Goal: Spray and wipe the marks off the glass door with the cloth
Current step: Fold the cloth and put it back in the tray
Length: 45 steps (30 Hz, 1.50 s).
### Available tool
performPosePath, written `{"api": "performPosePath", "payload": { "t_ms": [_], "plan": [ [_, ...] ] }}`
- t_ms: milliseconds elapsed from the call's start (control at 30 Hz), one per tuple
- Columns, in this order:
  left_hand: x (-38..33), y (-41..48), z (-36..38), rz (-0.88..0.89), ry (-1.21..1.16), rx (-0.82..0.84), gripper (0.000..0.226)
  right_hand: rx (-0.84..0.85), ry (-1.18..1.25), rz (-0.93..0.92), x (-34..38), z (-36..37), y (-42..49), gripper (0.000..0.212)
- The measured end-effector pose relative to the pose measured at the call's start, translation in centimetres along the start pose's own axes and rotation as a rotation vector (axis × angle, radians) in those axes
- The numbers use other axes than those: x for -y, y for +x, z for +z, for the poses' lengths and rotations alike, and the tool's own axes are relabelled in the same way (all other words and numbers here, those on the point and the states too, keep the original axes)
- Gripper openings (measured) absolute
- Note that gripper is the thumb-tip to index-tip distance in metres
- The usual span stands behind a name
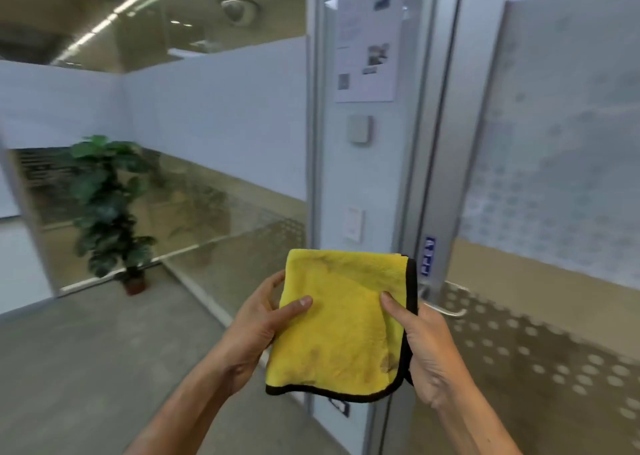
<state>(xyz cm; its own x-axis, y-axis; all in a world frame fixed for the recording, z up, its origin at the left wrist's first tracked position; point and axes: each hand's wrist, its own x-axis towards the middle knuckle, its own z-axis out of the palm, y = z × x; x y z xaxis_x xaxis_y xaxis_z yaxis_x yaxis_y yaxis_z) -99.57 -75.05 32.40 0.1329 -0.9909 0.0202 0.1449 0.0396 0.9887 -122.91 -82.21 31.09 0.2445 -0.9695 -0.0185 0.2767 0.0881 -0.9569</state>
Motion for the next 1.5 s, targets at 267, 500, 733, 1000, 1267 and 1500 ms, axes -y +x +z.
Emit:
{"api": "performPosePath", "payload": {
  "t_ms": [267, 500, 733, 1000, 1267, 1500],
  "plan": [
    [0.3, -8.1, -13.9, 0.053, 0.042, -0.145, 0.096, 0.143, 0.010, 0.186, -5.4, 13.8, 2.2, 0.026],
    [1.1, -13.5, -23.3, 0.103, 0.405, -0.646, 0.062, 0.330, -0.161, 0.167, -10.3, 27.1, 4.4, 0.048],
    [0.4, -20.6, -31.0, 0.087, 0.637, -1.076, 0.038, 0.909, -0.256, 0.152, -14.0, 39.1, 2.9, 0.048],
    [0.3, -31.0, -39.2, 0.078, 0.678, -1.334, 0.029, 1.300, -0.649, -0.137, -19.2, 51.0, -3.5, 0.086],
    [-0.6, -44.2, -50.8, 0.061, 0.539, -1.261, 0.012, 1.293, -0.656, -0.278, -26.6, 64.8, -12.8, 0.030],
    [-1.7, -52.7, -61.1, 0.082, 0.326, -1.346, 0.017, 1.352, -0.487, -0.034, -32.0, 75.5, -19.6, 0.019]
  ]
}}
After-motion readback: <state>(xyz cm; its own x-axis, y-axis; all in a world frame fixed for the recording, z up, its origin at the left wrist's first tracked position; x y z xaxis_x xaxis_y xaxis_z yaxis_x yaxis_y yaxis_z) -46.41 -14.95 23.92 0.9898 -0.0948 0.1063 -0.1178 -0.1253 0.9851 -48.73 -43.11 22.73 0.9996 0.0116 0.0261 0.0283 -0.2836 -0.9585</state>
